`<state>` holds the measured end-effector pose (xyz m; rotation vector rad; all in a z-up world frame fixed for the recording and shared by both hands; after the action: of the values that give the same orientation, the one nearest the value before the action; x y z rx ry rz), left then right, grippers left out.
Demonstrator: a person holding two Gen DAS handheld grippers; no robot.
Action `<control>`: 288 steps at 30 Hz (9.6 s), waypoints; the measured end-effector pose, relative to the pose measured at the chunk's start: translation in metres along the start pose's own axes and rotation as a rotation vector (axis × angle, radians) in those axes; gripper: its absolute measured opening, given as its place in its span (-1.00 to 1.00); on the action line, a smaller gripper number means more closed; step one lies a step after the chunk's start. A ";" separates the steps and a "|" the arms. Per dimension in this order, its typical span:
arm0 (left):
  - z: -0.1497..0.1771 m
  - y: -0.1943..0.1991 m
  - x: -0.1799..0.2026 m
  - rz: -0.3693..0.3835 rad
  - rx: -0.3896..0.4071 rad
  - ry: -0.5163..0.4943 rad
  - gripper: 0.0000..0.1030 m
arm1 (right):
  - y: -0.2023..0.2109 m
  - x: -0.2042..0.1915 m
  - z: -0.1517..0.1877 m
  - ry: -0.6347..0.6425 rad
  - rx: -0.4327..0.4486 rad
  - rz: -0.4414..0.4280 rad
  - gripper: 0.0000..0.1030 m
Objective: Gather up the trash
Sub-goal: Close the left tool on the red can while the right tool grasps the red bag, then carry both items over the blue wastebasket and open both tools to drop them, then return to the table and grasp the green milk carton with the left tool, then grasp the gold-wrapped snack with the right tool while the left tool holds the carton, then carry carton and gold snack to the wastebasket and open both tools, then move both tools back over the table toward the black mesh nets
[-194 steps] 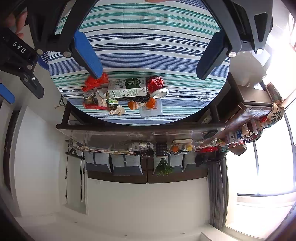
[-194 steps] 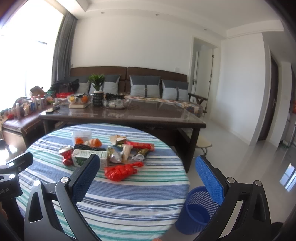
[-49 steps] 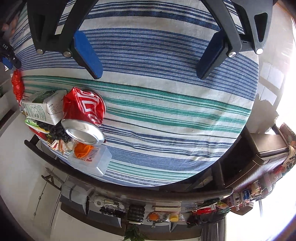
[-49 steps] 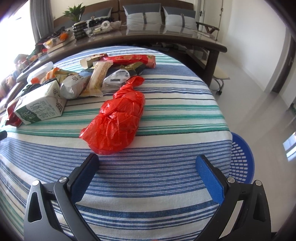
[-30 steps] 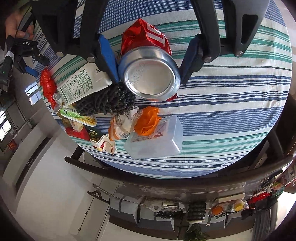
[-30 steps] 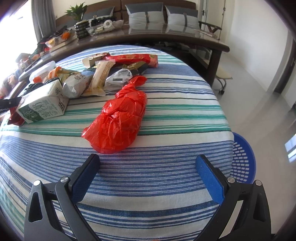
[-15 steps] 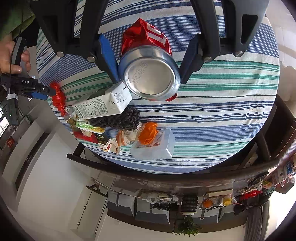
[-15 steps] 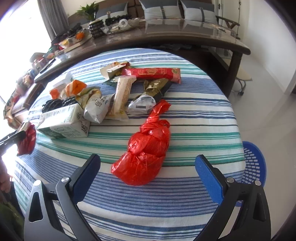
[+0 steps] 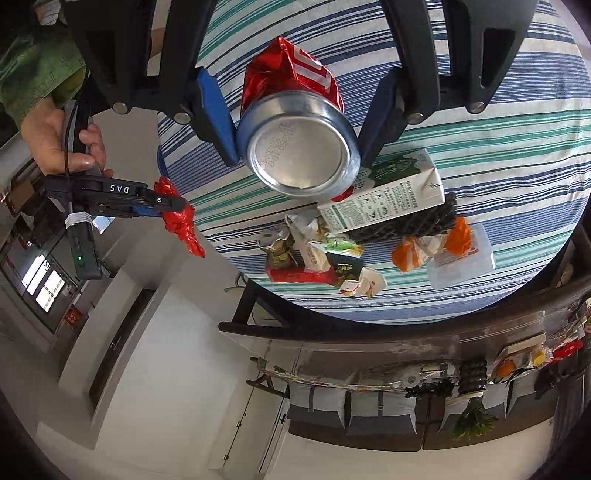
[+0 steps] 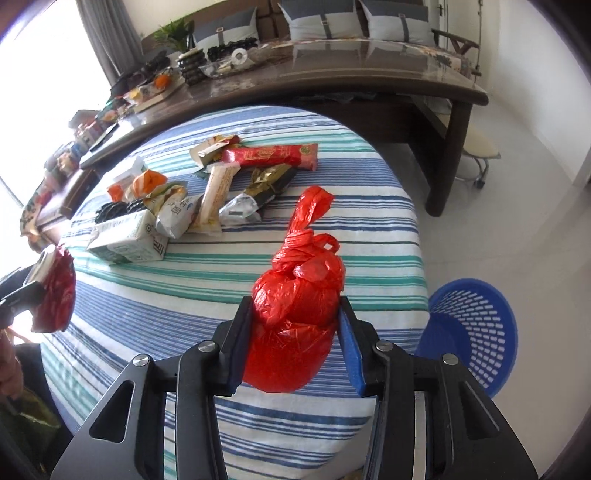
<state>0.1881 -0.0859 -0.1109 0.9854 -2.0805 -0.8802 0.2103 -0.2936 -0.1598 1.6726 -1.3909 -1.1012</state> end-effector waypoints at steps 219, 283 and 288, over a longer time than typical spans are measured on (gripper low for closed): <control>-0.094 -0.242 0.281 0.208 -0.162 -0.167 -0.04 | 0.013 0.271 0.011 -0.232 0.040 0.222 -0.39; 0.030 -0.023 -0.058 -0.190 0.010 0.080 0.35 | -0.038 -0.081 0.030 0.332 0.115 -0.068 0.90; -0.024 -0.011 -0.097 -0.193 0.084 -0.004 0.41 | -0.041 -0.090 0.028 0.351 0.122 -0.050 0.90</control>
<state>0.2595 -0.0180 -0.1334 1.2463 -2.0649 -0.8966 0.1945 -0.1973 -0.1918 1.8899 -1.2135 -0.7153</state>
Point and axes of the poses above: each gripper's, at about its wrist camera, not at the fingertips, and y roughly against the way its jaws point, x to its right, z to its underside, the point moved 8 cm from there along -y, roughly the way its jaws point, and after that the axes turned 8 degrees about -x, right-handed, at the moved point
